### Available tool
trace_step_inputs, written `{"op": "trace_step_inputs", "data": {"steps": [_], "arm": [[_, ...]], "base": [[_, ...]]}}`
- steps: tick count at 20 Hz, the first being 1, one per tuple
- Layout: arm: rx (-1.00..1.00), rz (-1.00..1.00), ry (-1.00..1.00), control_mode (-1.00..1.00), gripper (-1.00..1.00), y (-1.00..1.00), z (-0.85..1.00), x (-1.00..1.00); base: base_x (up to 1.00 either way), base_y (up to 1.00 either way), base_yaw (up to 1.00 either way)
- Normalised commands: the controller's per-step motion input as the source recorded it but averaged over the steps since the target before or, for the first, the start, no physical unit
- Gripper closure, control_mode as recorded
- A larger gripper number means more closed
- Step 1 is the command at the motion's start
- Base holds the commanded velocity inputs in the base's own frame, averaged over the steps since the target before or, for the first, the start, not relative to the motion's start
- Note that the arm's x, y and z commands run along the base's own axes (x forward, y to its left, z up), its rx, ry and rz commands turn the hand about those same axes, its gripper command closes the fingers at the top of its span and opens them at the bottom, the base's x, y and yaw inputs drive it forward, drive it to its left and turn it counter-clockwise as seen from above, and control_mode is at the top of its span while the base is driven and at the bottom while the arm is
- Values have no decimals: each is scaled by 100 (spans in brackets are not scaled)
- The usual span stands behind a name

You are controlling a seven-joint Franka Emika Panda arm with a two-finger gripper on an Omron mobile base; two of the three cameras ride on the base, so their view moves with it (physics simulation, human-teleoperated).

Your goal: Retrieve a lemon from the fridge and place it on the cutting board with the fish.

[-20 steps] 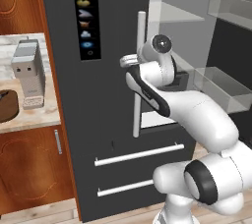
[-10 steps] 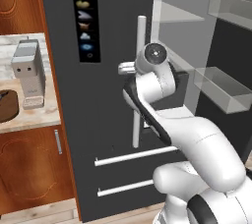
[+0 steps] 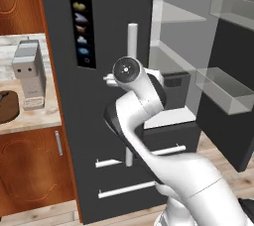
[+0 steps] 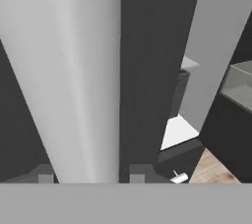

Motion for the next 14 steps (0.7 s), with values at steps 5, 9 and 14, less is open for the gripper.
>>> {"op": "trace_step_inputs", "data": {"steps": [5,9,14], "arm": [[0,-9,0,-100,100,51,-9,-100],[0,0,0,-100,100,74,-18,-42],[0,0,-4,-100,100,73,-3,-31]], "base": [[0,0,0],[0,0,0],[0,0,0]]}}
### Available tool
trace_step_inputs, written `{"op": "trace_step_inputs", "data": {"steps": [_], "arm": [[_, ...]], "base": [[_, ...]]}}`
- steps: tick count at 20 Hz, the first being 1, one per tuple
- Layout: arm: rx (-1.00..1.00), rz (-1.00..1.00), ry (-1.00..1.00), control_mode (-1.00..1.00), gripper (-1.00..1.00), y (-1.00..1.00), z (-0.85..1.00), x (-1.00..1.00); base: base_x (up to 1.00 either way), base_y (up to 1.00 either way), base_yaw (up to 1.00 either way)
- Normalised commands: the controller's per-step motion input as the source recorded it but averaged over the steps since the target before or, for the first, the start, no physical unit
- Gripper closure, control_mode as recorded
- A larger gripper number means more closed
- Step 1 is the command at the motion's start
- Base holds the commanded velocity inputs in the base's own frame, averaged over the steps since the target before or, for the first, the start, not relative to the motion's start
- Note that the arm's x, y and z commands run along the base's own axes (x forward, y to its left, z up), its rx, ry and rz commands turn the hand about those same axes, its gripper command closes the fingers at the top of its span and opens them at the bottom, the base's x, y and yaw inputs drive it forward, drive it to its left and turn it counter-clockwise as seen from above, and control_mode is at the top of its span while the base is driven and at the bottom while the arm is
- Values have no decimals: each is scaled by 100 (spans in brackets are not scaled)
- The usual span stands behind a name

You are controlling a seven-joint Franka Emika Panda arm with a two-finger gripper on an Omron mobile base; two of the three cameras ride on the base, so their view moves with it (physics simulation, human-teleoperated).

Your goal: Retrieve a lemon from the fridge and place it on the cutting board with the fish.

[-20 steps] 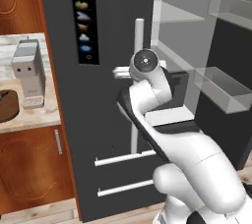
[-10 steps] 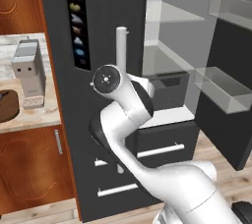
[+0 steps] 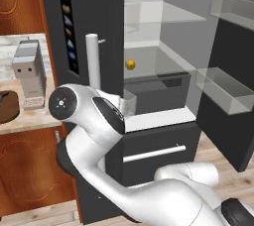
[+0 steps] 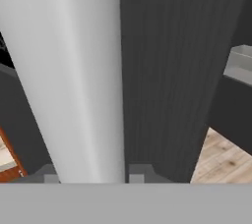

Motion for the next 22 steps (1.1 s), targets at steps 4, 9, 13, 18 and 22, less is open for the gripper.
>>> {"op": "trace_step_inputs", "data": {"steps": [4,9,13,18,22], "arm": [[0,1,0,-100,-100,4,0,-2],[-6,-2,0,-100,-100,25,0,0],[-10,-5,0,-100,-100,52,0,0],[-1,-11,0,-100,-100,-11,7,-69],[12,-10,0,-100,-100,-77,19,-100]], "base": [[0,0,0],[0,0,0],[0,0,0],[0,0,0],[0,0,0]]}}
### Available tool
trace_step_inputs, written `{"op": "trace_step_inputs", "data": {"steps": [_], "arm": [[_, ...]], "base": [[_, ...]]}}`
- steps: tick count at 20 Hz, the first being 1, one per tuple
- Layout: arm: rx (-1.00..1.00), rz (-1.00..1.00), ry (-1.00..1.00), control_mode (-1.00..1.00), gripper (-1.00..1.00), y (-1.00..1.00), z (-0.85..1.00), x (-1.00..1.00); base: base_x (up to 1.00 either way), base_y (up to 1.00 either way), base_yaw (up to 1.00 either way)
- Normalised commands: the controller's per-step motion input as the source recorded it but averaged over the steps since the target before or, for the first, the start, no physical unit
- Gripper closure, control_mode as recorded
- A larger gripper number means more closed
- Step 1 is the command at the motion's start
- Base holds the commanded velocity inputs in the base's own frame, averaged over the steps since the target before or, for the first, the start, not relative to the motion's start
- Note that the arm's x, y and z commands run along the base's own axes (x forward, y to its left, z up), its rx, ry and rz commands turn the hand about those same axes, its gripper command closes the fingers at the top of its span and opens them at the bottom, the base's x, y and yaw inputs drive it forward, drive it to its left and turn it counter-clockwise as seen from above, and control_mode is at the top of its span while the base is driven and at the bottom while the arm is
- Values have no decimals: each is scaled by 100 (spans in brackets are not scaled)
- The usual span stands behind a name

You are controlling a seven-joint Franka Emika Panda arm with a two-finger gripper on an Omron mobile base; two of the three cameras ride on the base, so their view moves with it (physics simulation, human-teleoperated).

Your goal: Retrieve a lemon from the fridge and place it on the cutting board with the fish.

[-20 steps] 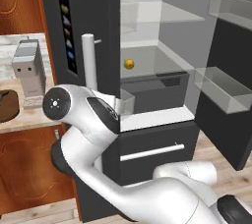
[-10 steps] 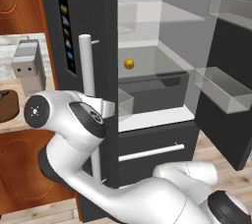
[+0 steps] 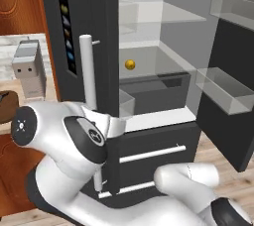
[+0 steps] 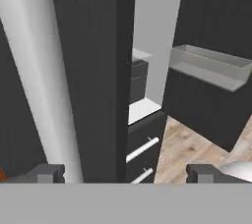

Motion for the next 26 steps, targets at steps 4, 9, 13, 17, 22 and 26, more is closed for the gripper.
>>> {"op": "trace_step_inputs", "data": {"steps": [4,9,13,17,22,26], "arm": [[29,-13,2,-100,-100,-100,14,-47],[56,-11,2,-100,-100,-100,19,0],[71,-11,0,-100,-100,-100,14,0],[79,-15,0,-100,-100,-100,0,6],[86,-22,0,-100,-100,-70,2,29],[49,-18,21,-100,-100,0,6,48]], "base": [[0,0,0],[0,0,0],[0,0,0],[0,0,0],[0,0,0],[0,0,0]]}}
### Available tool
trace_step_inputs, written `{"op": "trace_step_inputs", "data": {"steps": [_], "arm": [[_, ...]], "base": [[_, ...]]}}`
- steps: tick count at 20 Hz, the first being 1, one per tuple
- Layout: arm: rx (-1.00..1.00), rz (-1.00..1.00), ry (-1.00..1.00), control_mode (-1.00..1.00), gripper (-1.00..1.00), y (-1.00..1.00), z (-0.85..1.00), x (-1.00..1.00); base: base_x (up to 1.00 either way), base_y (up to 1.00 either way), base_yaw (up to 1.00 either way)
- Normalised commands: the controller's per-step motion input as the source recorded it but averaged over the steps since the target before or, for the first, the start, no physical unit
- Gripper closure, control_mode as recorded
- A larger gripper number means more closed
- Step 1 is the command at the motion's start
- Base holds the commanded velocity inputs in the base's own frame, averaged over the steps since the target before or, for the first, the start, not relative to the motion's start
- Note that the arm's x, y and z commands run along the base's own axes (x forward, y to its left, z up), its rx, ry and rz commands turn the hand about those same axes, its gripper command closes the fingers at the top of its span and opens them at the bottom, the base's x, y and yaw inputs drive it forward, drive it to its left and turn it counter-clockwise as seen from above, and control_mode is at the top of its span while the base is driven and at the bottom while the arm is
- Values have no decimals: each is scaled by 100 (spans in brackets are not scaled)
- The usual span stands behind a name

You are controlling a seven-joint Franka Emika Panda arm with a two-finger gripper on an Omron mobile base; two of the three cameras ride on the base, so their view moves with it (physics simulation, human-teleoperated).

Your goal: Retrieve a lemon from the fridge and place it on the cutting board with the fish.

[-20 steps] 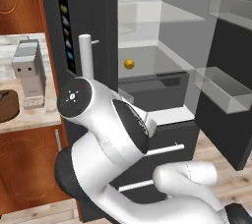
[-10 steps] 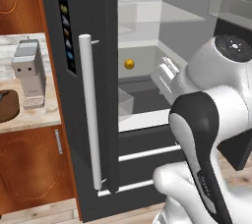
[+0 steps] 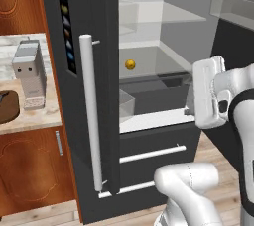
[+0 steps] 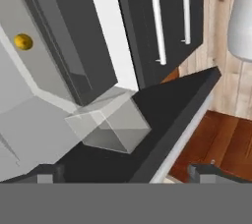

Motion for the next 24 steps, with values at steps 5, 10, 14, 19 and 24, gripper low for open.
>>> {"op": "trace_step_inputs", "data": {"steps": [5,10,14,19,24], "arm": [[0,0,24,-100,-100,8,-6,8],[5,14,18,-100,-100,37,-8,22],[21,26,41,-100,-100,54,0,54],[4,27,26,-100,-100,74,-4,32],[0,25,7,-100,-100,74,-4,24]], "base": [[0,0,0],[0,0,0],[0,0,0],[0,0,0],[0,0,0]]}}
